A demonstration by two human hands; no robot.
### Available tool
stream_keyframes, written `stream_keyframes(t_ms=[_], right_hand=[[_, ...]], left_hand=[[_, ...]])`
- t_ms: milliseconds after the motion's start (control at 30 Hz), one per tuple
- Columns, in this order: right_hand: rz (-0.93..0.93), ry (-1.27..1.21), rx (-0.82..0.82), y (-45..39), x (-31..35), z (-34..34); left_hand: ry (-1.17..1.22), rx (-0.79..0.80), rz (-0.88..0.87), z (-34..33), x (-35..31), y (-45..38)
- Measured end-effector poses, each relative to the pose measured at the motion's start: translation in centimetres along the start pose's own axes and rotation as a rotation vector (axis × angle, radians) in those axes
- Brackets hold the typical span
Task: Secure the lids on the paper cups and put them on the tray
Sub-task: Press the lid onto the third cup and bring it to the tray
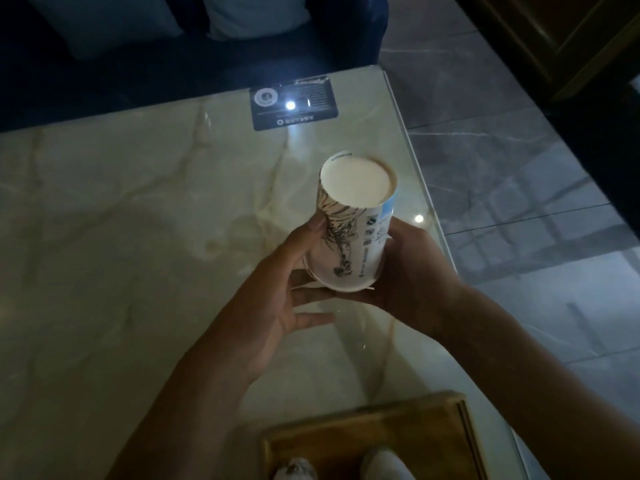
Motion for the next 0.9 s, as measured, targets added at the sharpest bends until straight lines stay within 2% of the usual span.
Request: stream_keyframes(t_ms=[133,200,333,467,633,900], right_hand=[[0.079,0.238,-0.238,0.5,0.6,1.1],[0.147,0.253,-0.281,1.1,1.3,1.4],[0.188,0.143,-0.112,2.2,2.6,1.3],[0.153,0.151,0.064,2.9,2.9,0.7],[0.178,0.123,0.077,2.8,3.4,1.1],[0.187,0.095,-0.033,2.2,3.4,1.6]], left_hand=[[0.069,-0.068,-0.058,0.4,0.3,-0.4],[0.051,-0.095,-0.086,0.9,0.5,-0.4],[0.066,-0.145,-0.113,1.9,1.0,-0.5],[0.133,-0.252,-0.123,2.8,1.9,-0.7],[0.171,-0.258,-0.050,2.7,3.2,-0.7],[0.237,-0.206,0.097,1.8,4.8,-0.4]])
Point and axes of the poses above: each hand's wrist, its own y-axis away from the middle knuckle, its own z-axis out of the back of the hand, x = y × z, the point moved 8 cm from there along -y, towards the middle knuckle, and after that the axes turned 13 degrees about -z, right-handed, at the moved point
